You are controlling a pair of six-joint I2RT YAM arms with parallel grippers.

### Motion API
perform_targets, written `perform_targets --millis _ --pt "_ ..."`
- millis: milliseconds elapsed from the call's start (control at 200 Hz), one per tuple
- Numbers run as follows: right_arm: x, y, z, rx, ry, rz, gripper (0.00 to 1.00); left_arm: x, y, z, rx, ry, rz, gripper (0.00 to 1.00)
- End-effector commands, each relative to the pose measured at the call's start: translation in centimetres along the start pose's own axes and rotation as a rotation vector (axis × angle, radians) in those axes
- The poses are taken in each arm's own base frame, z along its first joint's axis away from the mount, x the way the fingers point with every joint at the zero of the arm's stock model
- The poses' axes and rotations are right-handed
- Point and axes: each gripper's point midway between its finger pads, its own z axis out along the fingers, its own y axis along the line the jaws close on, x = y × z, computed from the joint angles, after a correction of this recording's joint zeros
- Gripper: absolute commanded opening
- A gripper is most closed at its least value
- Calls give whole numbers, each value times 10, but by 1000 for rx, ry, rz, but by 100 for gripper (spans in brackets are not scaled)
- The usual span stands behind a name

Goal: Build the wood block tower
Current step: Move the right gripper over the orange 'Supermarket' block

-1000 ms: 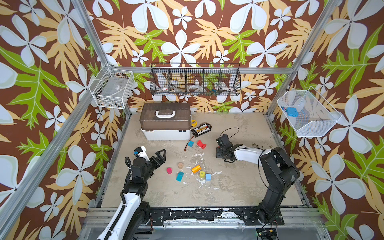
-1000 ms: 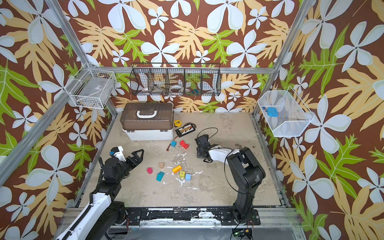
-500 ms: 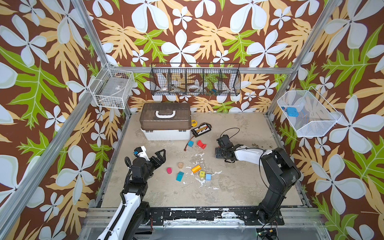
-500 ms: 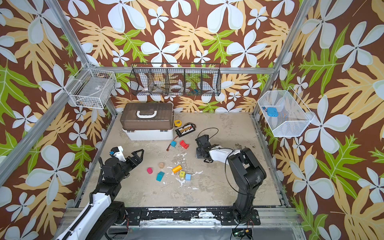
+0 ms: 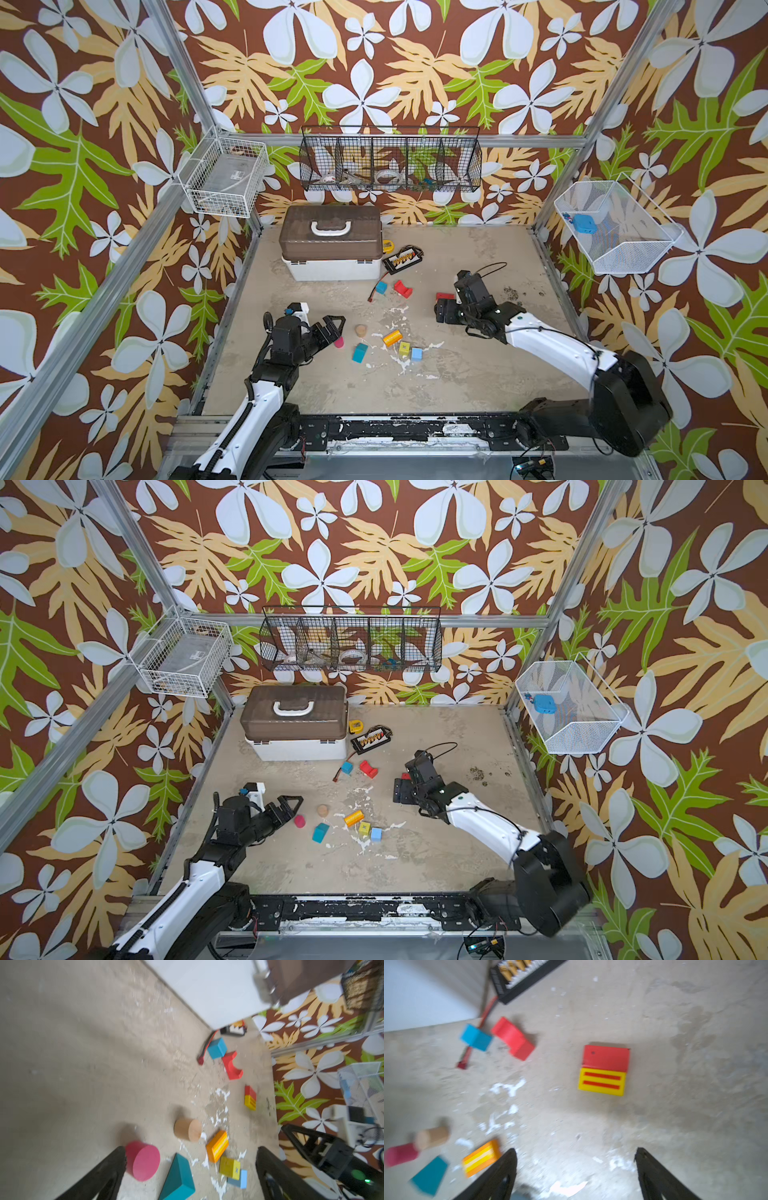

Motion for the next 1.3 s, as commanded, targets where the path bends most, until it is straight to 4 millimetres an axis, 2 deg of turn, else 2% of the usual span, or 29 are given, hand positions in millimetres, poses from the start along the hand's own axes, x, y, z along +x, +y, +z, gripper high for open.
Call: perform_targets --millis 0,30,50,110,205,305,445,550,711,846,1061,1291 --pt "12 42 -25 -155 -32 2 94 -26 40 -7 -247 -138 95 97" --pt "15 53 -31 -186 -58 -25 95 -32 53 -15 -349 -160 84 98" --pt "18 59 -33 -198 -75 -41 96 -34 54 -18 -373 -167 78 98" --pt "21 62 -32 -197 -103 -51 98 -38 45 -20 -332 -188 97 98" --pt "22 67 -18 -189 -86 -75 96 -45 40 -31 -287 -277 83 97" --pt "26 83 -3 -202 -17 -116 89 -52 32 -50 -231 -380 87 100" --pt "47 107 10 -182 36 -224 88 -53 8 -70 -76 -475 123 100" --pt "64 118 22 -162 89 -284 88 -55 0 -82 -21 -528 133 100" --pt "82 119 41 -64 133 -346 90 -56 -2 -85 -5 -546 135 100" --pt "91 108 55 30 153 -370 90 -53 2 -79 -31 -511 125 100" --pt "105 110 66 52 188 -406 90 -51 8 -70 -72 -464 117 100" --pt "117 98 84 117 217 -420 89 -51 7 -70 -62 -463 119 100"
